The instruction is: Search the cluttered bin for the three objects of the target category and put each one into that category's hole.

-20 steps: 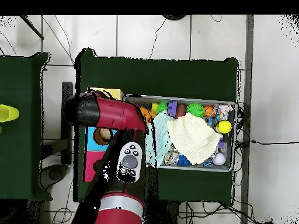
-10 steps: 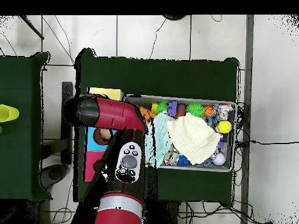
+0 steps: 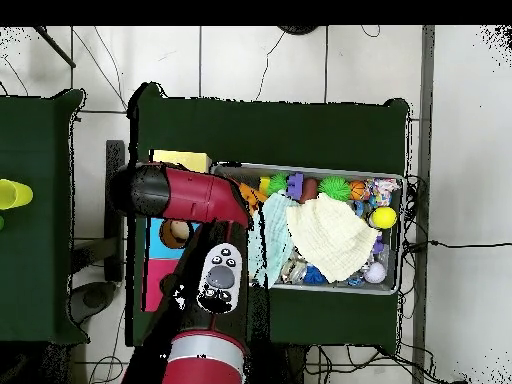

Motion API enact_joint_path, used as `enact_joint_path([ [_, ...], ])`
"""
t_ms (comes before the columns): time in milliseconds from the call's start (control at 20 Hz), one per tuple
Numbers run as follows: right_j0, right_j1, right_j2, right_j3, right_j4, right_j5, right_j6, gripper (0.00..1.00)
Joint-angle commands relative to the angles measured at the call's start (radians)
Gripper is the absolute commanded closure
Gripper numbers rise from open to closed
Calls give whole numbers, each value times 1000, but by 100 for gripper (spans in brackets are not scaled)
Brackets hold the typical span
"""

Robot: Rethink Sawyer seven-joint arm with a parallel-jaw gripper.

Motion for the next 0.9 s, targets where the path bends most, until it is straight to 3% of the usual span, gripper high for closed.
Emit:
enact_joint_path([
  [50,-22,90,99,48,-18,64,114,100],
  [300,-30,130,114,39,-25,42,97,100],
  [900,-32,142,107,22,-22,42,105,100],
])
